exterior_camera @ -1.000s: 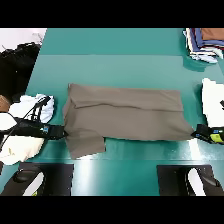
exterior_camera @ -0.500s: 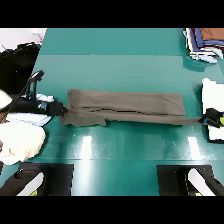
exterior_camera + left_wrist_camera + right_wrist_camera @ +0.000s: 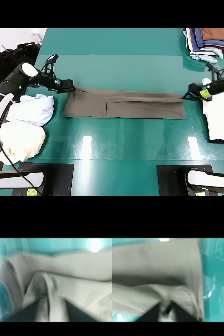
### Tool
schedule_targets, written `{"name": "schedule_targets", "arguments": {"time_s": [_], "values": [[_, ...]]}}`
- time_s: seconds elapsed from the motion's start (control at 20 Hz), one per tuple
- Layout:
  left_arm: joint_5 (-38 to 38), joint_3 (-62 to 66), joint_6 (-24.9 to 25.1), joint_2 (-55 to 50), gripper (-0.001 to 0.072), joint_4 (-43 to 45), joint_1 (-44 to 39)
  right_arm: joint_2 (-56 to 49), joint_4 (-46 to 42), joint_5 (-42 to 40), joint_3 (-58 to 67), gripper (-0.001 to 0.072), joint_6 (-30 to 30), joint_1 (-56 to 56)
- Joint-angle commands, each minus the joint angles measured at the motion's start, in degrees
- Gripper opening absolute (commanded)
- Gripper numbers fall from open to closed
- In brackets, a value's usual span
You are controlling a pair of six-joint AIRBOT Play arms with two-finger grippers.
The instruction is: Fold the shirts.
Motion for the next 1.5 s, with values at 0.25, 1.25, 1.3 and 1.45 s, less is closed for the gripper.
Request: {"name": "schedule_targets", "arguments": {"time_s": [0.25,1.25,1.3,1.45], "values": [[-9.5,6.2,-2.3,-2.8,0.0168,-1.1,-0.1,-5.1,3.1,2.7,1.6,0.0431,-3.7,-6.9],[2.8,20.7,-8.5,-18.5,0.0025,-7.4,-24.9,-6.2,19.8,11.2,9.7,0.0014,-13.2,-1.7],[2.2,22.2,-8.7,-20.5,0.0025,-7.4,-25.8,-4.1,20.0,10.7,11.4,0.0014,-12.3,-0.3],[1.3,24.8,-10.1,-25.4,0.0025,-7.7,-28.7,0.7,24.8,9.4,16.2,0.0013,-10.3,4.4]]}}
